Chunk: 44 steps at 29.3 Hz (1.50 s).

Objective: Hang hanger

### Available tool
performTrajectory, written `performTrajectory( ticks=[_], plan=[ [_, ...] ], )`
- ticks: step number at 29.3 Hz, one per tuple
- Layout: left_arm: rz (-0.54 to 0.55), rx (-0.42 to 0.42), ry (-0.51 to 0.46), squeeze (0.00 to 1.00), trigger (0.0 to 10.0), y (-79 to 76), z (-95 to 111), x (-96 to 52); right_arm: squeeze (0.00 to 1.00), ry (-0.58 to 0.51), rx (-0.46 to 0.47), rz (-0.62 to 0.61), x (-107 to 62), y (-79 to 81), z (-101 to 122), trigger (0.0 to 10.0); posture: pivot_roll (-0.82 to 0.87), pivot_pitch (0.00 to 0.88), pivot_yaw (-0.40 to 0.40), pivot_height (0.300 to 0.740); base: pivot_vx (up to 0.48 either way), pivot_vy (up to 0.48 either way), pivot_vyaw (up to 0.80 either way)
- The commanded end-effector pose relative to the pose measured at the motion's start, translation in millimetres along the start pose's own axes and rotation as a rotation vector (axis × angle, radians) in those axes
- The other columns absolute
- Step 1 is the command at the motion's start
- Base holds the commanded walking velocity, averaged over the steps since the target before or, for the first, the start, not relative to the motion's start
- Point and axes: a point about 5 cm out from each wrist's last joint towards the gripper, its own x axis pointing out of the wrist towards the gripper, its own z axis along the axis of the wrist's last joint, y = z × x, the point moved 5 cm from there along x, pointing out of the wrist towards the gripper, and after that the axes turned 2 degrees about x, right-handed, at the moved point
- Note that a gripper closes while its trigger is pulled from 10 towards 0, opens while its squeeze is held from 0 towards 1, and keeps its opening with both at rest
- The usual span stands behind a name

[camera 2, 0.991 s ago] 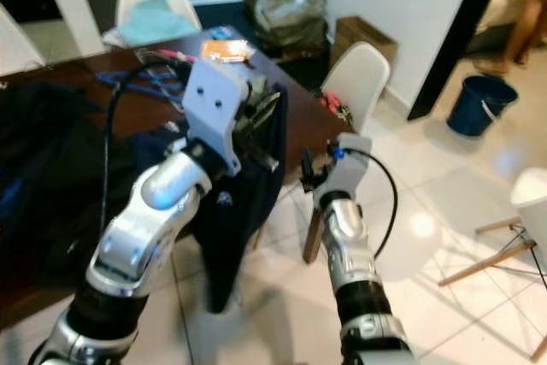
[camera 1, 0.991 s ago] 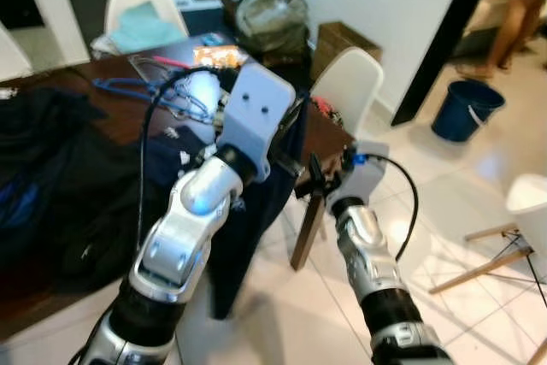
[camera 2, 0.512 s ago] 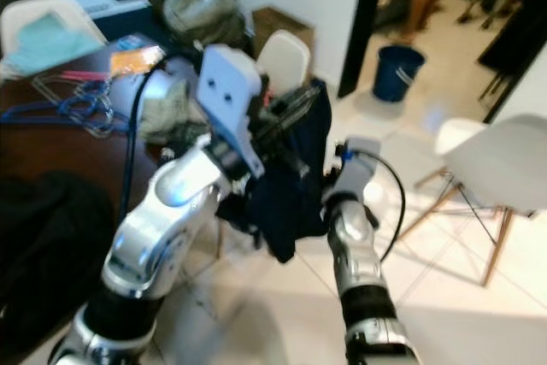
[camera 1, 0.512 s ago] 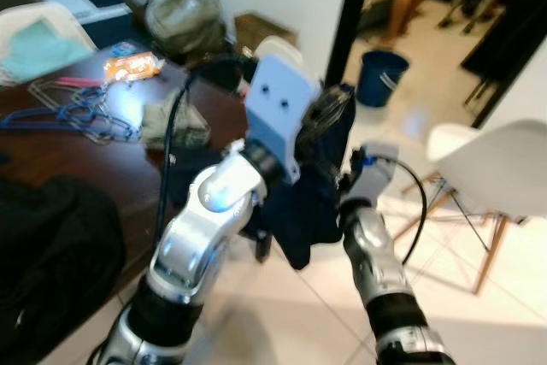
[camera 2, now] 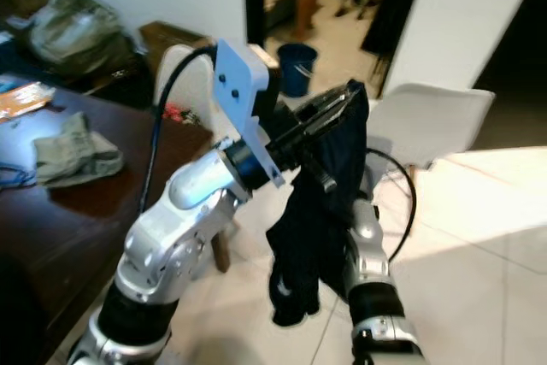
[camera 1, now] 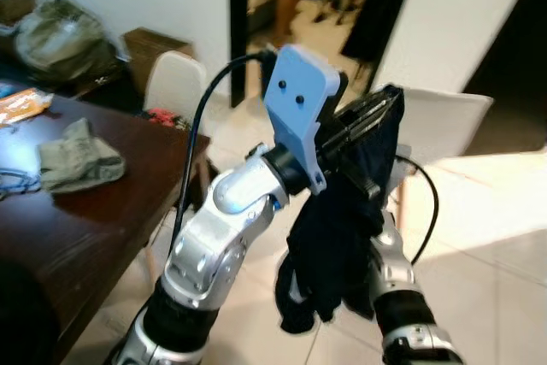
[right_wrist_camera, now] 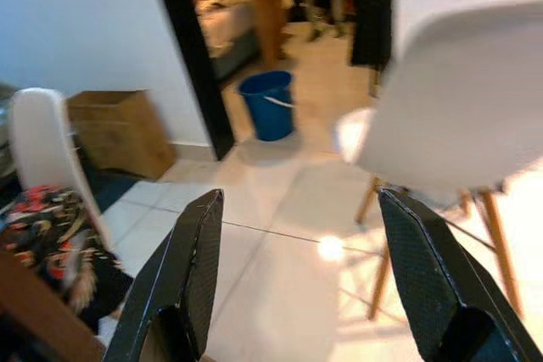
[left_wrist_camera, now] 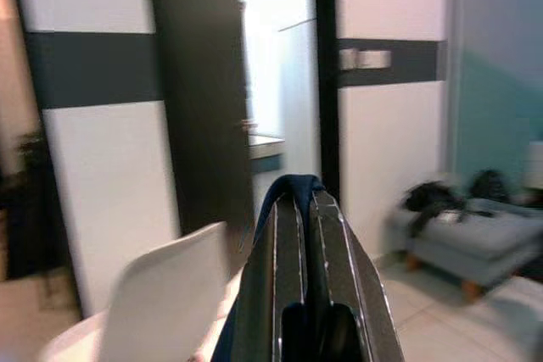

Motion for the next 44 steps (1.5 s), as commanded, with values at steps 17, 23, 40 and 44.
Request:
performTrajectory(
  ticks=[17, 23, 40, 44],
  plan=[
    [0.838, 0.312, 0.746, 0.00, 10.0, 161.6, -134, -173.8, 0.00, 0.194, -0.179, -0.043, -16.1, -25.9, -43, 10.0, 0.02, 0.086, -0.005, 0.740, 0.000, 0.000, -0.80],
    [1.027, 0.336, 0.822, 0.00, 10.0, 179.4, -138, -229.9, 0.00, 0.195, -0.201, -0.065, -18.0, -34.5, -44, 10.0, 0.02, 0.088, -0.017, 0.740, 0.000, 0.000, -0.80],
    [0.938, 0.157, 1.068, 0.00, 10.0, 125.2, -213, -292.6, 0.00, 0.416, -0.235, -0.083, -45.8, -44.8, -104, 10.0, 0.01, 0.091, -0.021, 0.740, 0.000, 0.000, -0.80],
    [0.970, 0.118, 1.041, 0.00, 10.0, 127.0, -213, -295.1, 0.00, 0.414, -0.231, -0.082, -44.8, -43.5, -104, 10.0, 0.02, 0.094, -0.020, 0.740, 0.000, 0.000, -0.80]
  ],
)
